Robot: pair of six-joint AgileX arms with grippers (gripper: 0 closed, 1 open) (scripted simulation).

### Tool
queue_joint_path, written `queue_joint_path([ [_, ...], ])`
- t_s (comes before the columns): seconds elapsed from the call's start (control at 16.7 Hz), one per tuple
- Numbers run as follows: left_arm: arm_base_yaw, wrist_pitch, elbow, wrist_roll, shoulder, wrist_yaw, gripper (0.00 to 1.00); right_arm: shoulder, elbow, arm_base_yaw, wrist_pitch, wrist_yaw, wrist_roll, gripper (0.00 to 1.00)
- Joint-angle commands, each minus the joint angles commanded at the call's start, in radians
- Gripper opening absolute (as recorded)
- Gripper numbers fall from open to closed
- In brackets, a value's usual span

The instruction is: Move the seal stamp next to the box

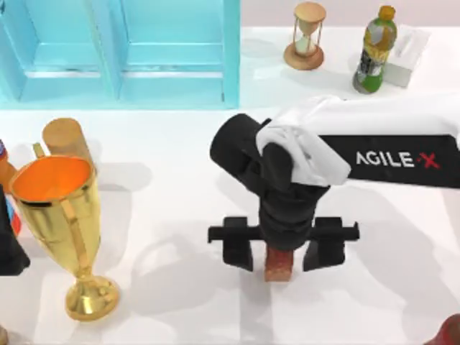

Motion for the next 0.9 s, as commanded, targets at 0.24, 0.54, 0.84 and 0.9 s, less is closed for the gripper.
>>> queue_joint_path([
  [0.24,0.0,0.0,0.0,0.0,0.0,0.0,1.0,0.0,0.0,0.0,0.0,0.0,0.0,0.25],
  [0.54,0.0,0.0,0.0,0.0,0.0,0.0,1.0,0.0,0.0,0.0,0.0,0.0,0.0,0.0],
  [0.84,0.0,0.0,0.0,0.0,0.0,0.0,1.0,0.0,0.0,0.0,0.0,0.0,0.0,0.0],
  [0.9,0.0,0.0,0.0,0.0,0.0,0.0,1.0,0.0,0.0,0.0,0.0,0.0,0.0,0.0],
])
